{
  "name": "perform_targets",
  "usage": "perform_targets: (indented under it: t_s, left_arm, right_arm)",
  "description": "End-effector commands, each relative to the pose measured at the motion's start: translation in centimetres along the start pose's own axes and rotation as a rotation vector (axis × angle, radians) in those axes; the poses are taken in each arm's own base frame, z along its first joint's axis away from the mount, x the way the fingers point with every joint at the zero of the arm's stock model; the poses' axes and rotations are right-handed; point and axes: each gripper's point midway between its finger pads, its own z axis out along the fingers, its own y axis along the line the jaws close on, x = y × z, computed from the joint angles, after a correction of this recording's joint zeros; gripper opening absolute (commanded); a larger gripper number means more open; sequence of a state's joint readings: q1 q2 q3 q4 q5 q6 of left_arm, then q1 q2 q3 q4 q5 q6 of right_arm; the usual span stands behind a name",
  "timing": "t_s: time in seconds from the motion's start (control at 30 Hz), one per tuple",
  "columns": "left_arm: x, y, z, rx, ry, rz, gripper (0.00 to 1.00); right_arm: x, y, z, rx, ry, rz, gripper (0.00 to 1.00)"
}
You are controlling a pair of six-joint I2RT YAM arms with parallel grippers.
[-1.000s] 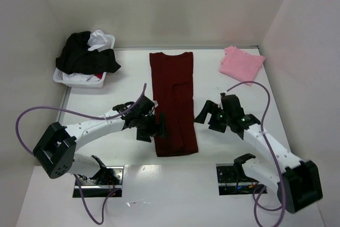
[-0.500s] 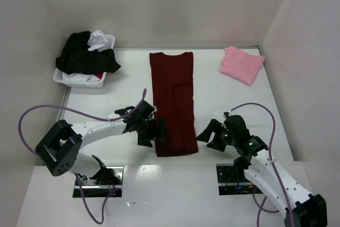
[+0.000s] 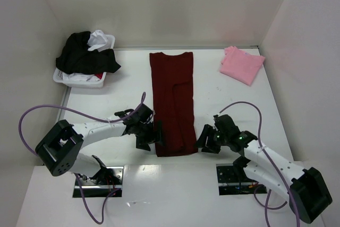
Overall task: Fold and stack the t-shirts
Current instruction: Grab the bottom of the folded rectangular tshirt with both arms
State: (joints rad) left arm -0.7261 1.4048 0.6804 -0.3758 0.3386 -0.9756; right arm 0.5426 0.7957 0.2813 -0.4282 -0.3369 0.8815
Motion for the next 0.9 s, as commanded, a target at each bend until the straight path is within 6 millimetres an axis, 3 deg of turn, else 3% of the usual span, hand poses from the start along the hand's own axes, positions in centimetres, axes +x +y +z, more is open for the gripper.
perform_targets:
  t_s: [0.0,0.6,0.87]
  left_arm:
    - [0.3,-0.6,-0.1,0.029,0.008,-0.01,0.9]
    - [1.3,0.0,1.5,0.031,0.074,-0.028,0.78]
    - [2.5,0.2,2.6,0.009,0.122,-0.03,0.7]
  right_arm:
    - [-0.2,1.8,0.6,-0.041,-0.01,-0.022,0.6]
    - [-1.5,2.0,2.0,0.06,-0.049,-0.018,0.52]
    - [-1.7,2.1,2.2,0.056,-0.051,-0.019,0.39]
